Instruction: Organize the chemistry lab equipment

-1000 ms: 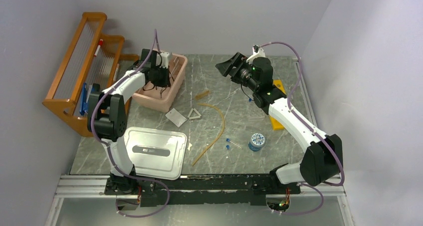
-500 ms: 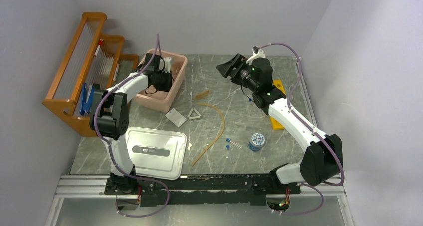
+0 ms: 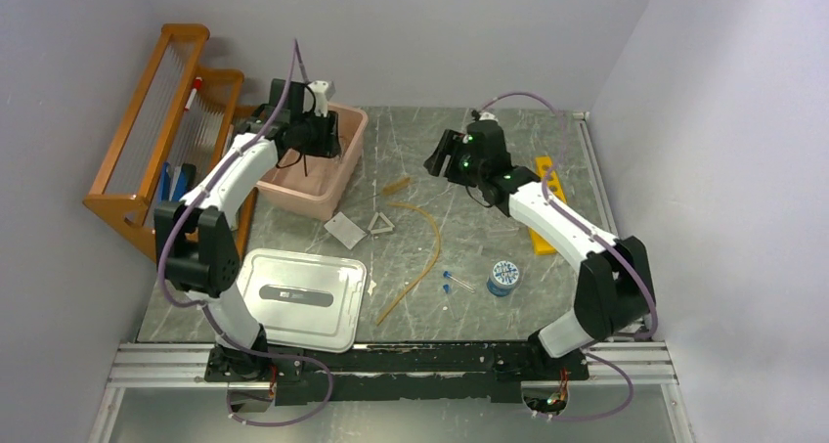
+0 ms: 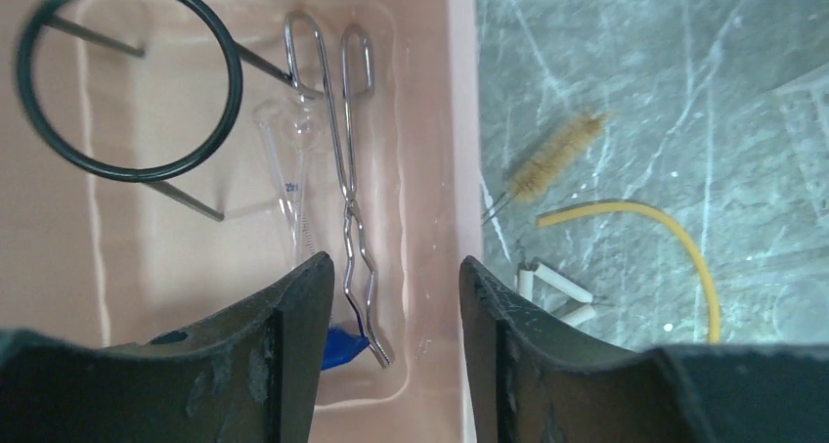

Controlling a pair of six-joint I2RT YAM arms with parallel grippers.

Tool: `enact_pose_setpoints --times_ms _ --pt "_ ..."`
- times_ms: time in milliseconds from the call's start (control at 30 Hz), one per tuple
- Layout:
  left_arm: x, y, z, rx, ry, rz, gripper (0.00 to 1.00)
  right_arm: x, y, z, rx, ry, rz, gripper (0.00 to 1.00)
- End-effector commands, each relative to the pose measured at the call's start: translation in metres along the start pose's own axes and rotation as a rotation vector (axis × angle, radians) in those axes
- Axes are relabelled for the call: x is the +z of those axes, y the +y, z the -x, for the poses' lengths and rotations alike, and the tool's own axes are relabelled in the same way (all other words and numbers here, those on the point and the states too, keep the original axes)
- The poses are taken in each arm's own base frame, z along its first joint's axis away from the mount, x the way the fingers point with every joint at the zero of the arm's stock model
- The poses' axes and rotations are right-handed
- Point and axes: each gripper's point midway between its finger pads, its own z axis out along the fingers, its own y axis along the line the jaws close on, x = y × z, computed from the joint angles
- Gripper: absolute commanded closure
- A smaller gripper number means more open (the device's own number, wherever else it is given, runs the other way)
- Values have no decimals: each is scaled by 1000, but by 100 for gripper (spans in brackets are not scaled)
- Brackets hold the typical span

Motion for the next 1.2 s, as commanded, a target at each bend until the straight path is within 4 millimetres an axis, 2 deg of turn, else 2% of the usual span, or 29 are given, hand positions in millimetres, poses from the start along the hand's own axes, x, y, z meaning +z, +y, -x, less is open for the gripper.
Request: enact_pose_setpoints --times_ms 0,167,267,400,600,767,867,967,1167 --pt "-42 -13 31 15 -89 11 44 9 4 -26 -133 90 -49 30" --pt "-77 -20 49 -27 -182 17 40 31 24 -77 -273 229 -8 35" --pt "-91 -27 51 -58 -267 -6 39 45 33 -104 -329 288 -15 41" --pt "-104 -37 44 -117 -355 -59 37 62 38 -130 -356 346 -16 46" --pt "-126 -69 28 -169 -421 -228 36 80 35 -160 -399 424 -20 50" --pt "-133 -77 11 -216 -434 -277 36 81 31 -190 -472 546 6 54" --pt "-136 -75 8 -219 -444 -262 36 86 25 -199 -512 559 -26 57" --pt "-139 -71 6 -210 -443 -236 37 93 18 -198 -528 545 -87 60" --pt "-142 -61 1 -210 -443 -176 37 99 18 -197 -559 523 -136 63"
